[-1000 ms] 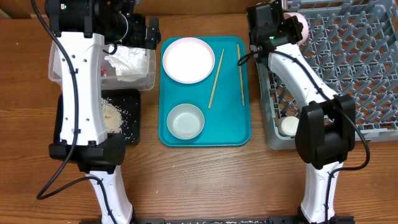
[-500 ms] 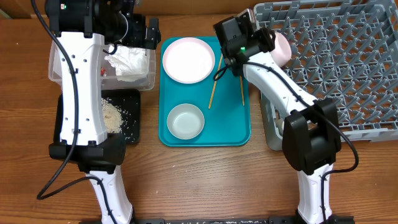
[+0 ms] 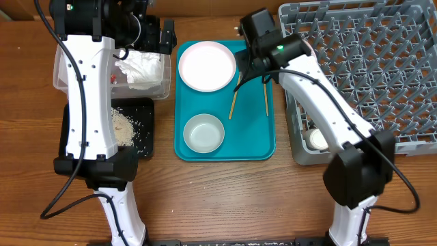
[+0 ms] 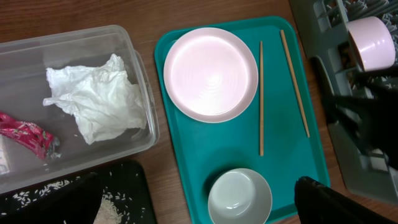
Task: Sort waste into correct bins and load items into the dishwasher
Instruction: 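Move the right gripper to the grey bowl and grasp it, then place the grey bowl in the front of the dish rack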
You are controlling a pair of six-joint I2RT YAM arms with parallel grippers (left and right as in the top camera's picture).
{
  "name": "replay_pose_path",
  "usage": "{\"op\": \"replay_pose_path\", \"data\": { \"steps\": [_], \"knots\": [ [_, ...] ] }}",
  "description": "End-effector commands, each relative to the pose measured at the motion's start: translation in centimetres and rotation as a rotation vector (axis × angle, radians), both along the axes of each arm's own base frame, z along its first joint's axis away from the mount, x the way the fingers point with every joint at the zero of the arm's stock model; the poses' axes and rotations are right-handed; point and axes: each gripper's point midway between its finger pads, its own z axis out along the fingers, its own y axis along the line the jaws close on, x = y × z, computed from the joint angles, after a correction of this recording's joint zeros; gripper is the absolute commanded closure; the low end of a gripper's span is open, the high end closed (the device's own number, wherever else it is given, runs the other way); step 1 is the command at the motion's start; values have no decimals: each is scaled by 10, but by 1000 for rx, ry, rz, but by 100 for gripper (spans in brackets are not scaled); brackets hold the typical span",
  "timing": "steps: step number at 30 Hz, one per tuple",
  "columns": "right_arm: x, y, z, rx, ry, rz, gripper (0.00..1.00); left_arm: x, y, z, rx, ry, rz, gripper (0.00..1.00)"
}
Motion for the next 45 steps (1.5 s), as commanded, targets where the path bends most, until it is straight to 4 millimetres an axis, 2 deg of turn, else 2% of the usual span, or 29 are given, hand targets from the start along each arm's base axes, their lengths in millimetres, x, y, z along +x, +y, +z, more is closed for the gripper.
{"op": "replay_pose_path", "data": {
  "steps": [1, 6, 9, 12, 17, 19, 25, 27, 32, 35, 36, 39, 42, 45],
  "knots": [
    [-44, 64, 21, 371, 191, 177, 46, -3, -3, 12, -3, -34, 1, 0],
    [-76, 70, -41, 361, 428, -10, 47, -3, -3, 12, -3, -34, 1, 0],
    [-99, 71, -70, 334, 532, -86, 52, -3, -3, 12, -3, -34, 1, 0],
    [-117, 62, -100, 243, 572, -187, 53, -3, -3, 12, -3, -34, 1, 0],
    [-139, 59, -131, 191, 611, -266, 60, -3, -3, 12, -3, -34, 1, 0],
    [-143, 59, -138, 196, 623, -295, 67, -3, -3, 12, -3, -34, 1, 0],
    [-142, 58, -139, 194, 623, -310, 84, -3, -3, 12, -3, -34, 1, 0],
    [-142, 58, -140, 196, 623, -317, 96, -3, -3, 12, -3, -34, 1, 0],
    [-135, 61, -138, 206, 596, -313, 96, -3, -3, 12, -3, -34, 1, 0],
    [-127, 59, -124, 212, 565, -294, 96, -3, -3, 12, -3, -34, 1, 0],
    [-121, 54, -113, 209, 539, -296, 96, -3, -3, 12, -3, -34, 1, 0],
    [-99, 20, -66, 159, 406, -358, 96, -3, -3, 12, -3, -34, 1, 0],
    [-79, -34, 6, 91, 187, -479, 96, -3, -3, 12, -3, -34, 1, 0],
    [-75, -94, 90, 5, -83, -619, 96, -3, -3, 12, -3, -34, 1, 0]
  ]
}}
